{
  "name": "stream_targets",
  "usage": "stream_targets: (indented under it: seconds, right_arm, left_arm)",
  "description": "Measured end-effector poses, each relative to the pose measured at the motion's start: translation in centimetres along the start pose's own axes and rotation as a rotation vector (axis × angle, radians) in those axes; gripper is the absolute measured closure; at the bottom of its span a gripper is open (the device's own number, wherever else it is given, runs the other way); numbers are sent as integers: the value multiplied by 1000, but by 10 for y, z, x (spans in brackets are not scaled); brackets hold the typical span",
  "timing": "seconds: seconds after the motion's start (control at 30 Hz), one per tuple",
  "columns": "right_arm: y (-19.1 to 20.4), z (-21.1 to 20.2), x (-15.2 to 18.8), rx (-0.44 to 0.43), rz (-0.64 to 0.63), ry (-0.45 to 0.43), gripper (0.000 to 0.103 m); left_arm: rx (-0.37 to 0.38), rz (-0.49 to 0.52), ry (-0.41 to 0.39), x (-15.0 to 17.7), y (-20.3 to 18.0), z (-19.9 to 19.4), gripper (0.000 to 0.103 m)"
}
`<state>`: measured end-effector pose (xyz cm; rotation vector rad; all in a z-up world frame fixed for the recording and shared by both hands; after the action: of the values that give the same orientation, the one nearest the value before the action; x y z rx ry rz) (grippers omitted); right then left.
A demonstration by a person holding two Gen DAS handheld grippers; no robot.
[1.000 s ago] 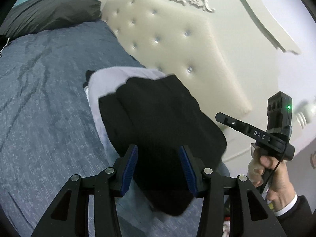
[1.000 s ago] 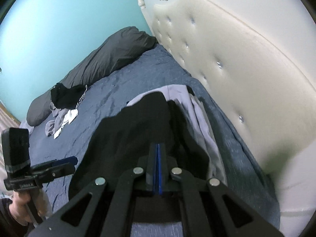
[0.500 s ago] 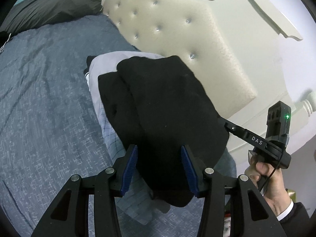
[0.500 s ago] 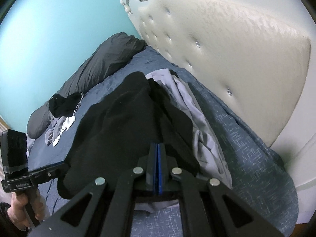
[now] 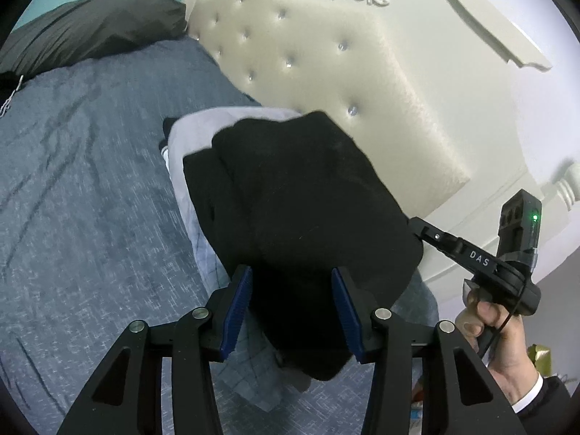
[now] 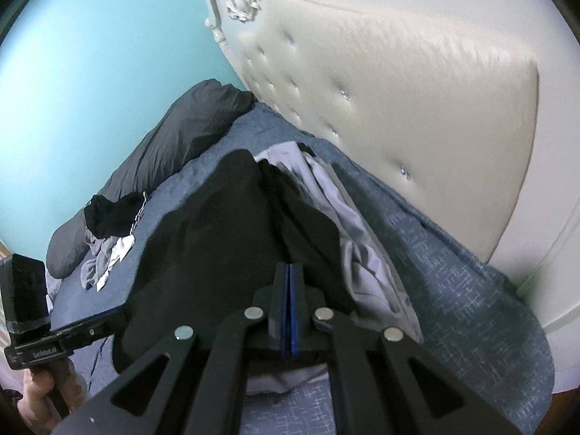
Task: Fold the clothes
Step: 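Press the black garment flat on the stack with the left gripper, then open the left gripper and lift both grippers away from the stack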
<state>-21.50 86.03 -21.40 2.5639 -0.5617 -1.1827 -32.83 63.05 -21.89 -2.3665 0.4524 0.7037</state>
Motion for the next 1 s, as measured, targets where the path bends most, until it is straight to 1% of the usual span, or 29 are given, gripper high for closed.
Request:
stream_targets:
  seconds: [0.17,0.53,0.8,0.87,1.0]
  right_arm:
    - [18,-9,-6,6,-29,-4,103]
    - [50,-25,-4,61,-67,-5,103]
    - [90,-45,-1,79,-104,-18,103]
    - [99,-50,1,81,-105,-20,101]
    - [116,-59,5,82,-104,-23,101]
  left_arm:
    - [-2,0,-13,-5,1,-17,53]
    - [0,1,-44,-7,3,-61,53]
    - [-9,8,-81,-11,6,-103,52]
    - [-14,8,-88,-11,8,-112,51]
    - [-23,12,-100,-7,14,-131,50]
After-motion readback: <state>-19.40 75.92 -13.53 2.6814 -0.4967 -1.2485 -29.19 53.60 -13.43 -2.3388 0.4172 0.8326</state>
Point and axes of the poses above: each gripper's, at about its wrist camera, not at the fingertips, and z roughly the way its jaws point, y to its left, x to its underside, the point moved 6 cm from there along z, roughly the way its jaws point, and after that the axes turned 1 degree about -y, right-handed, at the moved point
